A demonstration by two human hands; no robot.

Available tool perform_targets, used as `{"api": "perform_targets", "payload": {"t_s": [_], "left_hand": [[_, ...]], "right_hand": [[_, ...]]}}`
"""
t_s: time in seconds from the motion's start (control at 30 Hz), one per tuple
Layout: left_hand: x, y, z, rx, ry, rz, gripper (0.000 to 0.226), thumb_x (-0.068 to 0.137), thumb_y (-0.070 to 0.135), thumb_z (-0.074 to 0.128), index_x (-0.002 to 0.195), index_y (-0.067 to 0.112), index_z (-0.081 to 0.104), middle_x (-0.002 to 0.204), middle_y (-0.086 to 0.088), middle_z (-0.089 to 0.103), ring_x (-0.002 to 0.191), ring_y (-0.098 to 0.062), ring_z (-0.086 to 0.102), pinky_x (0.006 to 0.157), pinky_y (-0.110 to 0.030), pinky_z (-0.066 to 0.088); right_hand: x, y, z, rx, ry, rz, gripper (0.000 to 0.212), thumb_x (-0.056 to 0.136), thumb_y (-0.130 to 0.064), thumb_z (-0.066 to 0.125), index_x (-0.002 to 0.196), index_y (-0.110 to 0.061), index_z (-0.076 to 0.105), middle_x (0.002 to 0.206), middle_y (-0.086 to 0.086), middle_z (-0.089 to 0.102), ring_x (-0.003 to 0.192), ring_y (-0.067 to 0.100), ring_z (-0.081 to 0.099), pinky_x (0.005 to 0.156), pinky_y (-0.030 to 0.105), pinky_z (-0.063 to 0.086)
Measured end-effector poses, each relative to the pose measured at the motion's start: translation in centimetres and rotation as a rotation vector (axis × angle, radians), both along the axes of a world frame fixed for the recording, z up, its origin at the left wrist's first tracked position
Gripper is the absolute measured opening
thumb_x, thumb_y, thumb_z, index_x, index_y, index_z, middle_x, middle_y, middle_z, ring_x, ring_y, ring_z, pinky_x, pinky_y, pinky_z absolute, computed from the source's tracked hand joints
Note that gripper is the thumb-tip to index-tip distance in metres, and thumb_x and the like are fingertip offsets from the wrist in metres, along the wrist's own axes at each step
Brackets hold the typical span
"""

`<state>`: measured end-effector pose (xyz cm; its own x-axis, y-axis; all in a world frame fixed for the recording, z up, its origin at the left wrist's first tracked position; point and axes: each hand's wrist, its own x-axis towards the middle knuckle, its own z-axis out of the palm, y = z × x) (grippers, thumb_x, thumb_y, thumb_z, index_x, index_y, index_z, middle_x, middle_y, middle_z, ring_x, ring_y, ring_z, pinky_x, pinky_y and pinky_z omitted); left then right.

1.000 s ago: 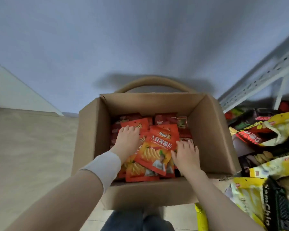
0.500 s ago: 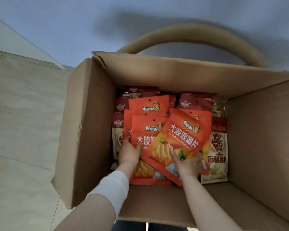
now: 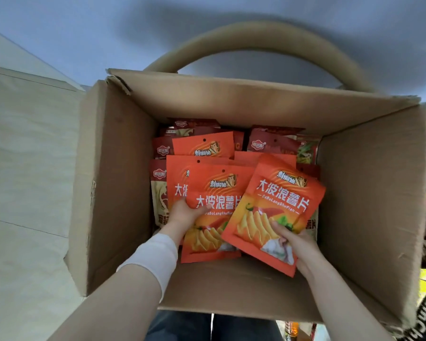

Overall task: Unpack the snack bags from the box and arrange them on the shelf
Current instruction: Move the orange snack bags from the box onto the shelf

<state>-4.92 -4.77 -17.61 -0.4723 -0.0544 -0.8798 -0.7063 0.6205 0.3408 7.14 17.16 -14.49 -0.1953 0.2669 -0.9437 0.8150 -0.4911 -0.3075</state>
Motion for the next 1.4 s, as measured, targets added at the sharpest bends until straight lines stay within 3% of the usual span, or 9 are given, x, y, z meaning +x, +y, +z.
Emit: {"api": "perform_targets", "payload": {"t_s": [0.3, 0.43, 0.57, 0.7, 0.8, 0.97, 1.13, 1.27, 1.4], "left_hand": [[-1.4, -0.2, 7.5, 0.282, 0.177, 0.083, 0.041, 0.083, 0.03, 0.069, 0.118, 0.016, 0.054, 0.114, -0.006, 0.065, 0.101, -0.024, 0.063, 0.095, -0.045, 0.049], [-3.5, 0.3, 13.8, 0.438, 0.308, 0.095, 0.019, 0.08, 0.03, 0.072, 0.094, 0.023, 0.063, 0.095, 0.001, 0.069, 0.094, -0.024, 0.067, 0.089, -0.044, 0.052], [-4.3, 2.5, 20.5, 0.604, 0.434, 0.023, 0.012, 0.081, 0.031, 0.071, 0.087, 0.023, 0.065, 0.089, 0.001, 0.071, 0.087, -0.02, 0.068, 0.083, -0.04, 0.054], [-1.8, 6.5, 27.8, 0.755, 0.573, -0.092, 0.01, 0.087, 0.034, 0.062, 0.088, 0.024, 0.062, 0.085, 0.01, 0.066, 0.073, 0.0, 0.064, 0.068, -0.019, 0.053], [2.3, 10.1, 33.1, 0.878, 0.66, -0.183, 0.011, 0.092, 0.033, 0.055, 0.095, 0.024, 0.058, 0.086, 0.015, 0.062, 0.068, 0.009, 0.059, 0.059, -0.004, 0.047], [12.1, 16.3, 39.6, 1.104, 0.71, -0.33, 0.005, 0.089, 0.035, 0.059, 0.088, 0.031, 0.059, 0.084, 0.019, 0.063, 0.068, 0.01, 0.063, 0.068, -0.014, 0.049], [25.6, 21.4, 43.4, 1.299, 0.746, -0.397, 0.004, 0.086, 0.034, 0.064, 0.086, 0.031, 0.065, 0.08, 0.023, 0.067, 0.077, 0.005, 0.064, 0.073, -0.019, 0.05], [37.9, 25.6, 44.4, 1.432, 0.663, -0.582, 0.011, 0.088, 0.022, 0.063, 0.078, 0.029, 0.063, 0.064, 0.03, 0.065, 0.064, 0.013, 0.061, 0.062, -0.007, 0.048], [47.9, 30.2, 44.3, 1.492, 0.578, -0.752, 0.007, 0.084, 0.02, 0.067, 0.09, 0.023, 0.066, 0.077, 0.019, 0.068, 0.071, 0.008, 0.063, 0.068, -0.015, 0.05]], "right_hand": [[1.2, 0.5, 8.3, 0.19, 0.178, -0.096, 0.04, 0.071, -0.014, 0.078, 0.106, -0.014, 0.06, 0.099, 0.004, 0.069, 0.092, 0.023, 0.066, 0.084, 0.035, 0.051], [3.9, -0.8, 14.4, 0.333, 0.253, -0.115, 0.027, 0.073, -0.015, 0.077, 0.096, -0.012, 0.063, 0.074, -0.002, 0.067, 0.061, 0.007, 0.065, 0.063, 0.024, 0.05], [8.0, -3.2, 19.8, 0.497, 0.316, -0.237, 0.025, 0.075, -0.013, 0.075, 0.091, -0.022, 0.059, 0.091, 0.008, 0.069, 0.076, 0.023, 0.064, 0.069, 0.032, 0.052], [13.3, -4.8, 24.3, 0.558, 0.306, -0.324, 0.024, 0.075, -0.016, 0.076, 0.092, -0.01, 0.062, 0.102, 0.031, 0.065, 0.078, 0.038, 0.063, 0.063, 0.032, 0.053], [18.5, -4.9, 27.5, 0.621, 0.316, -0.415, 0.031, 0.074, -0.017, 0.076, 0.097, -0.002, 0.063, 0.098, 0.026, 0.068, 0.09, 0.042, 0.065, 0.085, 0.047, 0.053], [29.1, -4.9, 32.6, 0.781, 0.372, -0.651, 0.017, 0.074, -0.007, 0.074, 0.075, -0.008, 0.057, 0.043, -0.003, 0.056, 0.037, 0.008, 0.051, 0.052, 0.023, 0.046], [43.4, -5.7, 36.8, 0.962, 0.337, -0.813, 0.017, 0.074, -0.004, 0.074, 0.07, -0.006, 0.057, 0.044, 0.003, 0.054, 0.037, 0.011, 0.047, 0.041, 0.018, 0.041], [54.4, -5.8, 38.5, 1.038, 0.263, -0.968, 0.018, 0.071, -0.004, 0.076, 0.081, -0.004, 0.061, 0.052, 0.006, 0.06, 0.049, 0.02, 0.053, 0.053, 0.028, 0.047], [62.2, -3.8, 39.0, 1.115, 0.207, -1.086, 0.022, 0.07, -0.01, 0.079, 0.082, -0.013, 0.061, 0.062, 0.003, 0.067, 0.057, 0.02, 0.062, 0.056, 0.028, 0.047]]}}
